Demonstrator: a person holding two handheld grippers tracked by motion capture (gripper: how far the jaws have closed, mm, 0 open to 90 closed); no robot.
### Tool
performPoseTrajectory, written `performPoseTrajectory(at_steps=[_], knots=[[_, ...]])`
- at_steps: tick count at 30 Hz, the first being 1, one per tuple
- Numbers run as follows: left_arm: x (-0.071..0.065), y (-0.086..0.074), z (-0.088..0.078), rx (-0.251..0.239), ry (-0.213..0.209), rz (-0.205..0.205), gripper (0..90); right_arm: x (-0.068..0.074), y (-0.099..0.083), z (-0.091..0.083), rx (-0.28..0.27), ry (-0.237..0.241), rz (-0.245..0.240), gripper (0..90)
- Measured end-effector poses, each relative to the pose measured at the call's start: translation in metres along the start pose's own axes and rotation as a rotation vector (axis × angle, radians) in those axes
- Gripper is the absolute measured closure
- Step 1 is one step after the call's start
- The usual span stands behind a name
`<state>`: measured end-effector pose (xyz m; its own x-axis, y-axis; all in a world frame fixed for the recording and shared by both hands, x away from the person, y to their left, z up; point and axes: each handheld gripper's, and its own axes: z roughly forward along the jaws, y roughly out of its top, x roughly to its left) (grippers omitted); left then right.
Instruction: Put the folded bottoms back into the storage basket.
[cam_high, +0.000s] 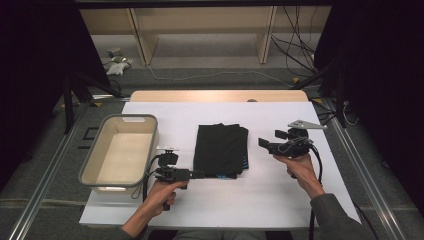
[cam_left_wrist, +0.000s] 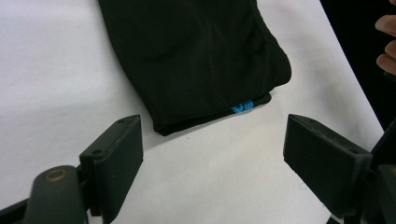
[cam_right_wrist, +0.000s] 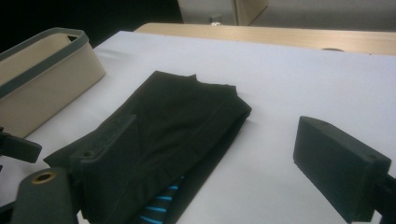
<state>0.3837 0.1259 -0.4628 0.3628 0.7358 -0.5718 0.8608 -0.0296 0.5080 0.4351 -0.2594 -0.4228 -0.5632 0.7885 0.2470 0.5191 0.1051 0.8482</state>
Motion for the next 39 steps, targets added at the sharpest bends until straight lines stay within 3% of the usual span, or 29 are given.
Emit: performPoseTrajectory(at_steps=[12,19,25,30,39], knots=[[0.004,0.005,0.008,0.03,0.023,-0.037,20.7,-0.002,0.009,0.019,0.065,0.023,0.016,15.5],[0.008,0.008,0.009,0.03,0.005,-0.066,21.7,-0.004,0.015,0.033,0.102,0.024,0.014,15.6],[0.011,0.011,0.011,0.036,-0.001,-0.075,22.9,-0.005,0.018,0.044,0.129,0.022,0.009,15.6],[0.012,0.013,0.013,0.039,0.004,-0.082,23.0,-0.01,0.022,0.055,0.138,0.027,0.039,15.7],[0.013,0.017,0.016,0.039,0.022,-0.082,23.7,-0.016,0.031,0.073,0.201,0.004,0.049,15.8]])
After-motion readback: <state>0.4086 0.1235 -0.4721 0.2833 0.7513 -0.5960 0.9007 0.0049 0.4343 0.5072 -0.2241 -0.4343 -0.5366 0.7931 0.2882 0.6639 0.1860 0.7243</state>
